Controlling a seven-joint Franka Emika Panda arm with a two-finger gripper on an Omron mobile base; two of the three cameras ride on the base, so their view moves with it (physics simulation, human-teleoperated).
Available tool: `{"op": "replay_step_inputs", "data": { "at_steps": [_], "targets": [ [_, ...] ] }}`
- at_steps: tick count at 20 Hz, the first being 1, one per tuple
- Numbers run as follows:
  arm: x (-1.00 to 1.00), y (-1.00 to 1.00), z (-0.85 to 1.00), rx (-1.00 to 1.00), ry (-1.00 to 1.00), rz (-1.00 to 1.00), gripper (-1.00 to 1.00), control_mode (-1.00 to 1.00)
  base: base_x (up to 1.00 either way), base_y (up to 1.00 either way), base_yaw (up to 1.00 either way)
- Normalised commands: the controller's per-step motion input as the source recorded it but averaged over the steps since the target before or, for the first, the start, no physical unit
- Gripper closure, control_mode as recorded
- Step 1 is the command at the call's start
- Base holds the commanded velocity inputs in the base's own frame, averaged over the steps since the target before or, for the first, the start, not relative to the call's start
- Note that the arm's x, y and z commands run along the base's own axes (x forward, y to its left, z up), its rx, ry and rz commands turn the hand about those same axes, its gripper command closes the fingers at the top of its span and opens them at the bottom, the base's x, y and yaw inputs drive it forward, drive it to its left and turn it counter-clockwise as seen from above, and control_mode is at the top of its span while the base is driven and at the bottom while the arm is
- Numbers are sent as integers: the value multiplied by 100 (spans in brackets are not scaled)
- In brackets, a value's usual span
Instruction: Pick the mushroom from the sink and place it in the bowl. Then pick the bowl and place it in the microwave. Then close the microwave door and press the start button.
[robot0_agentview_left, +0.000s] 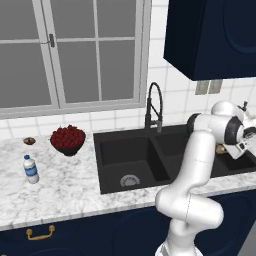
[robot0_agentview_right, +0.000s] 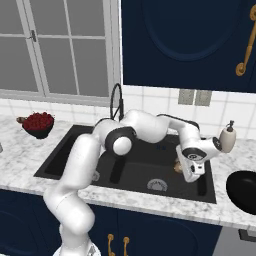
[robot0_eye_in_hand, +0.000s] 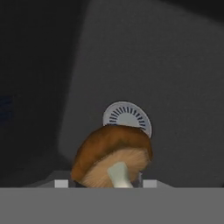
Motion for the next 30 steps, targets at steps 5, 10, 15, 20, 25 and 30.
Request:
{"op": "replay_step_inputs", "data": {
  "at_steps": [5,10,15,20,25,30],
  "targets": [
    [-64,-15,73,0,-5,-20,100,-100,0,0,0],
    [-22,-23,26,-2,0,-15,100,-100,0,0,0],
    [19,-32,-9,-9,-10,-3,100,-100,0,0,0],
    [0,-66,27,-12,-15,-12,100,-100,0,0,0],
    [2,-89,23,-9,-2,-13,100,-100,0,0,0],
    [1,-80,10,-10,0,-17,100,-100,0,0,0]
  ]
}}
